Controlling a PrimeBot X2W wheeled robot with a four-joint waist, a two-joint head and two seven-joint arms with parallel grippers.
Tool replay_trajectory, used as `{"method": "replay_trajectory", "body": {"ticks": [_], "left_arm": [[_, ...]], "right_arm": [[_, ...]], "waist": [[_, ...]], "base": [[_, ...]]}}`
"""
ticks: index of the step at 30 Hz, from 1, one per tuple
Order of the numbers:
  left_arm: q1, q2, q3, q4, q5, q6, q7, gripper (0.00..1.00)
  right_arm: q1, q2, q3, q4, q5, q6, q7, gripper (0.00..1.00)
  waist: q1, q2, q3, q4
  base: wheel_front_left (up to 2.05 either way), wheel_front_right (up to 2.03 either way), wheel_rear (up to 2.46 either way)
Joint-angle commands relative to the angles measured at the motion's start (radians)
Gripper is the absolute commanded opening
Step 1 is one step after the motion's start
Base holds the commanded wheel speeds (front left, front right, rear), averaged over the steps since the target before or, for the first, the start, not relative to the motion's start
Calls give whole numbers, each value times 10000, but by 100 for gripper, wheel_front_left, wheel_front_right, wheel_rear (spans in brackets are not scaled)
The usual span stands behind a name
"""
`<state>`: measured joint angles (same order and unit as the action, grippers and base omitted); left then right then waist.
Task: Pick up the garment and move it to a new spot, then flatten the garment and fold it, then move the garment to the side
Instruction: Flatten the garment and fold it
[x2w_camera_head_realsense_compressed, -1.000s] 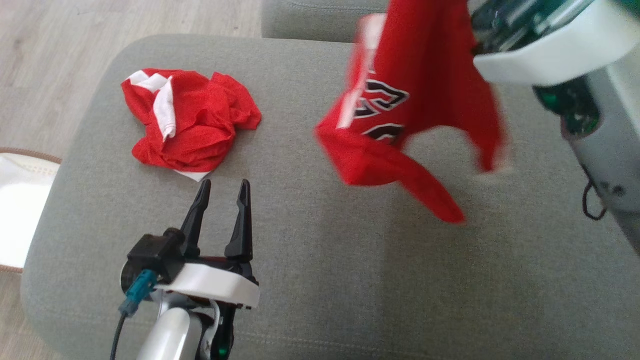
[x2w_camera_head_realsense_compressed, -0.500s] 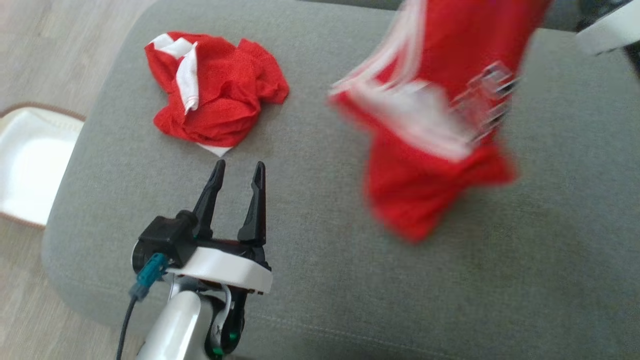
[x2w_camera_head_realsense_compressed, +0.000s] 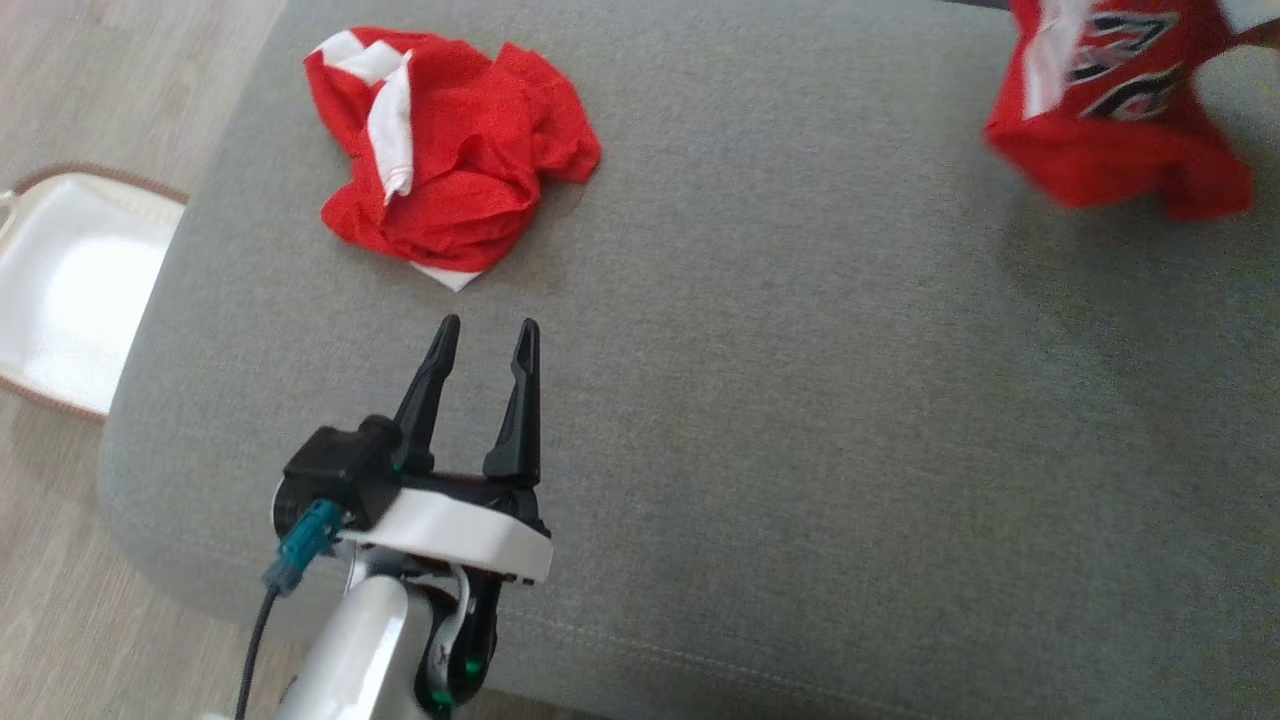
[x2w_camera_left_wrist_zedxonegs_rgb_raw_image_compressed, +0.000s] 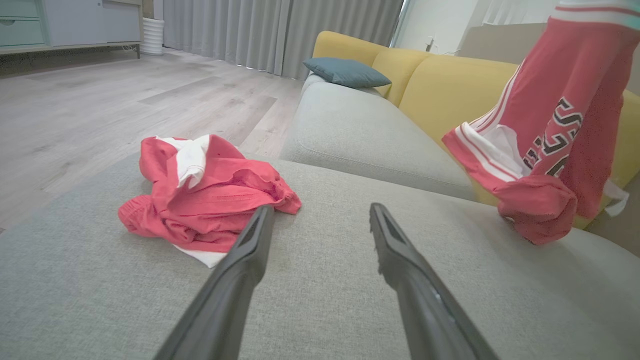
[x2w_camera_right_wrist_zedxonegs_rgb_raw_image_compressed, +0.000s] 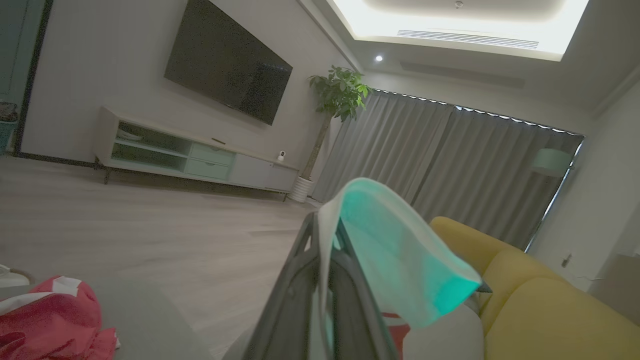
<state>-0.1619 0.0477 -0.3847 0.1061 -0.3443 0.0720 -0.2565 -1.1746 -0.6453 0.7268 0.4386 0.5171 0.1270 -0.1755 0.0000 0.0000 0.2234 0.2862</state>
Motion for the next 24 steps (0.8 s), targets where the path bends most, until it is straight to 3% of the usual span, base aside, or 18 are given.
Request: {"method": "replay_trajectory", "body": {"ticks": [1, 8, 13, 14, 15, 16, 24], "left_arm": [[-474, 26, 233, -349, -53, 65, -53, 100], [-652, 26, 133, -400, -154, 149, -53, 100], [-877, 26, -38, -438, -238, 158, -53, 100], [-936, 26, -82, -444, -264, 161, -53, 100], [-936, 26, -82, -444, -264, 161, -53, 100], [-994, 26, -126, -453, -291, 172, -53, 100], [-1159, 26, -267, -463, -393, 341, -53, 100]], "right_arm": [[-30, 109, 44, -177, 162, 37, 55, 0], [3, 84, 934, 475, 572, 37, 195, 0], [-606, 85, 1389, 2047, 500, 37, 166, 0], [-792, 106, 1489, 2441, 296, 37, 85, 69], [-792, 106, 1489, 2441, 296, 37, 85, 69], [-957, 161, 1580, 2843, 92, 37, 16, 100], [-1609, 985, 1802, 5362, -491, 37, -326, 100]], "waist": [[0, 0, 165, 158], [0, 0, 639, 462], [0, 0, 1021, 603], [0, 0, 1094, 640], [0, 0, 1094, 640], [0, 0, 1155, 672], [0, 0, 1239, 596]], "base": [[0, 0, 0], [0, 0, 0], [0, 0, 0], [0, 0, 0], [0, 0, 0], [0, 0, 0], [0, 0, 0]]}}
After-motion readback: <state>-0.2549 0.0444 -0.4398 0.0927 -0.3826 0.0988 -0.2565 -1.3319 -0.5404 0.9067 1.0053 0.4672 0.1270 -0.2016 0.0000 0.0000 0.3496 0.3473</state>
